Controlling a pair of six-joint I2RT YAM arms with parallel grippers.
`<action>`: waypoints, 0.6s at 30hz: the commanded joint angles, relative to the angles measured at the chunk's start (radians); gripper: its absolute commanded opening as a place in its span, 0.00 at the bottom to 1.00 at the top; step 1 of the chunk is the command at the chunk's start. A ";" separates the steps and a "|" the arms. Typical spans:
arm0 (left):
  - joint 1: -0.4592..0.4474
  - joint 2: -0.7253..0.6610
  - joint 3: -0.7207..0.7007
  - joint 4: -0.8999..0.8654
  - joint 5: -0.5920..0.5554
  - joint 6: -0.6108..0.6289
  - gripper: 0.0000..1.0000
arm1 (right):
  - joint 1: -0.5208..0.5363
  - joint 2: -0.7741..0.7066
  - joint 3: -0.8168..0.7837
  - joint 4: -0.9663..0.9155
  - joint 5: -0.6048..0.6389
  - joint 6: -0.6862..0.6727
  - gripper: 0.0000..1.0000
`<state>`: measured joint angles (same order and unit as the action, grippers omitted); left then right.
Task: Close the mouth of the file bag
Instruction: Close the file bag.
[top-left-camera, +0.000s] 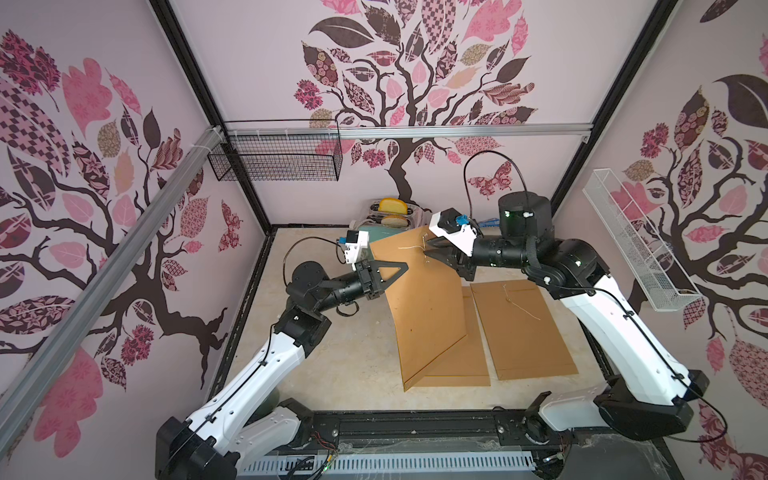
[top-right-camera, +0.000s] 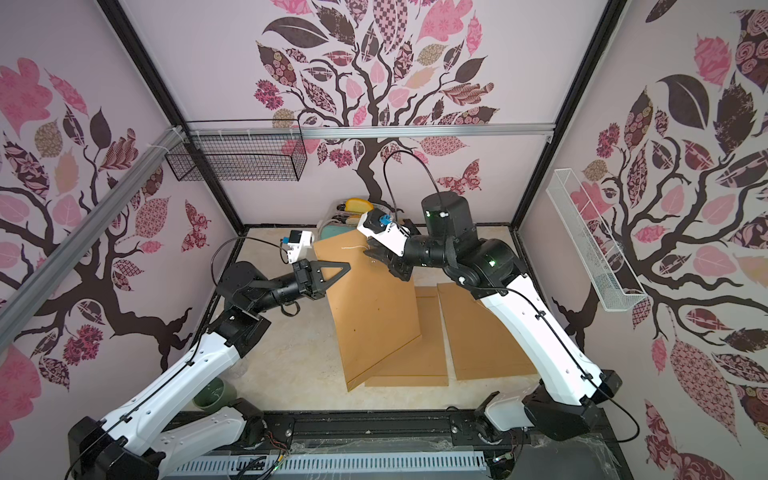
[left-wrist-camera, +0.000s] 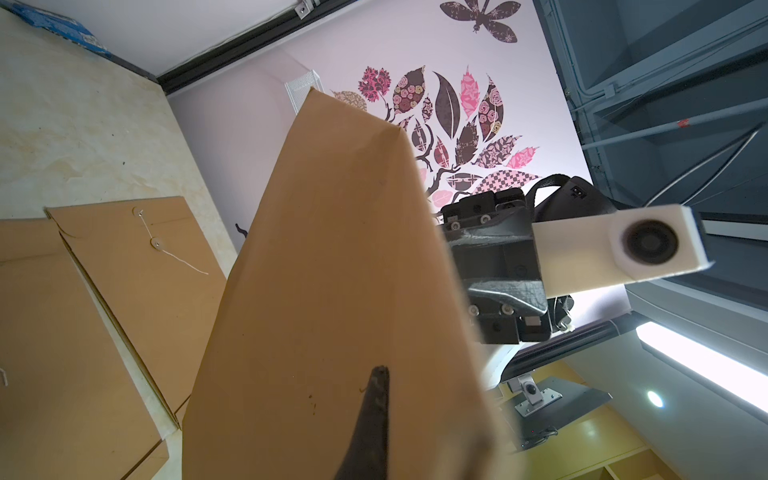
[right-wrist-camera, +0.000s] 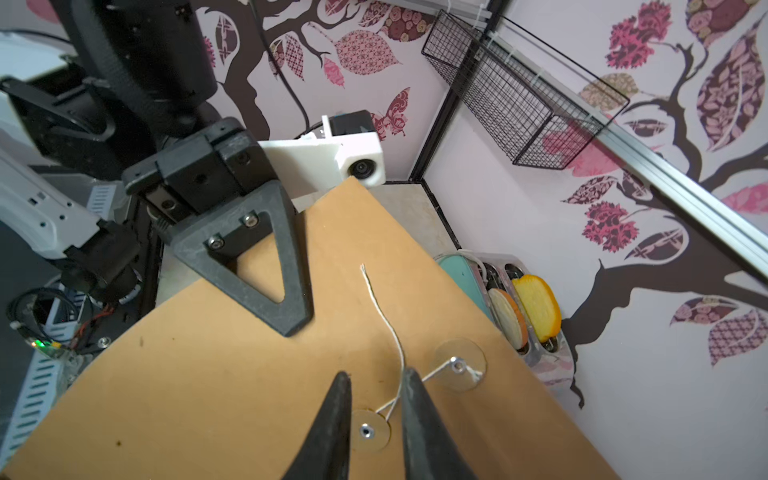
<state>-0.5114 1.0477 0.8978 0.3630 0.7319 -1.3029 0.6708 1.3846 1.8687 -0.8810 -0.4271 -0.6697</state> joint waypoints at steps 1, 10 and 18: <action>-0.005 -0.015 0.020 0.020 0.014 0.019 0.00 | -0.002 0.001 0.001 0.006 -0.072 -0.151 0.22; -0.005 -0.018 0.019 0.022 0.018 0.024 0.00 | -0.002 0.024 -0.020 0.050 -0.102 -0.259 0.09; -0.006 -0.018 0.017 0.025 0.020 0.025 0.00 | -0.002 0.037 -0.027 0.096 -0.070 -0.212 0.27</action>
<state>-0.5114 1.0477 0.8978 0.3630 0.7452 -1.2915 0.6708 1.4261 1.8397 -0.8154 -0.5102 -0.8932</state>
